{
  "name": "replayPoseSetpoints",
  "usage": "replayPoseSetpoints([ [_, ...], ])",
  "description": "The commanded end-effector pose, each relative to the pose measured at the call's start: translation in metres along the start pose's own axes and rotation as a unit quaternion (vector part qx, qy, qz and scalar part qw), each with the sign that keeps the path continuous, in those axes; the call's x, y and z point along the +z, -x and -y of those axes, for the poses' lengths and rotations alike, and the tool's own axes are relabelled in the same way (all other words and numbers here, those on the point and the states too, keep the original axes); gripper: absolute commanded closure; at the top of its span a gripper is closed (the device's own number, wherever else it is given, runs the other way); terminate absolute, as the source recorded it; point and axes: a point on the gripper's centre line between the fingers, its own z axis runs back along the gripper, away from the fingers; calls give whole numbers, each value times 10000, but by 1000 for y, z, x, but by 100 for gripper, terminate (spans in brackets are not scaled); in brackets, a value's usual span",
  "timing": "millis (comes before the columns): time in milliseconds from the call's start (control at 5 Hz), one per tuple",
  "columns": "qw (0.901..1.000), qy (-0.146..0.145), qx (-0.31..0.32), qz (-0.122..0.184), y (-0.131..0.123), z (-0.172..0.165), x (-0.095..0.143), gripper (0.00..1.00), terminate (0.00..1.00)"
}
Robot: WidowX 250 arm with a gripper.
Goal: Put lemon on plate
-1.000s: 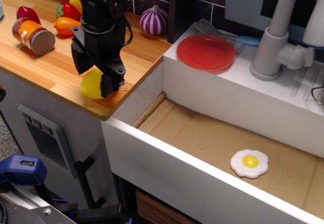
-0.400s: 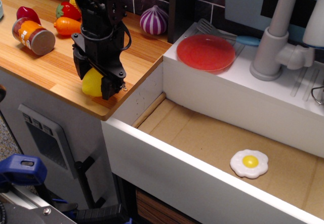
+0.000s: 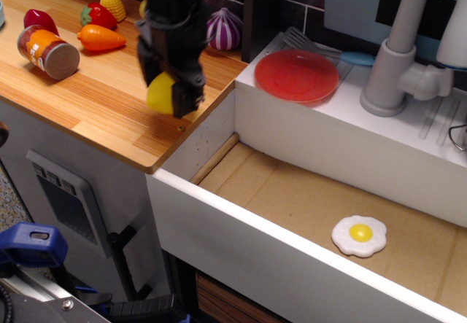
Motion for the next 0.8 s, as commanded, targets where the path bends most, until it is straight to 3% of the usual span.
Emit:
replayPoseSetpoints([
  [0,9973,-174,-305,639,-42,6,42,100,0],
  [400,9874,-742,-747,1185,-53,36,19,100,0],
  [600,9817,-892,-855,1446,-66,29,17,100,0],
])
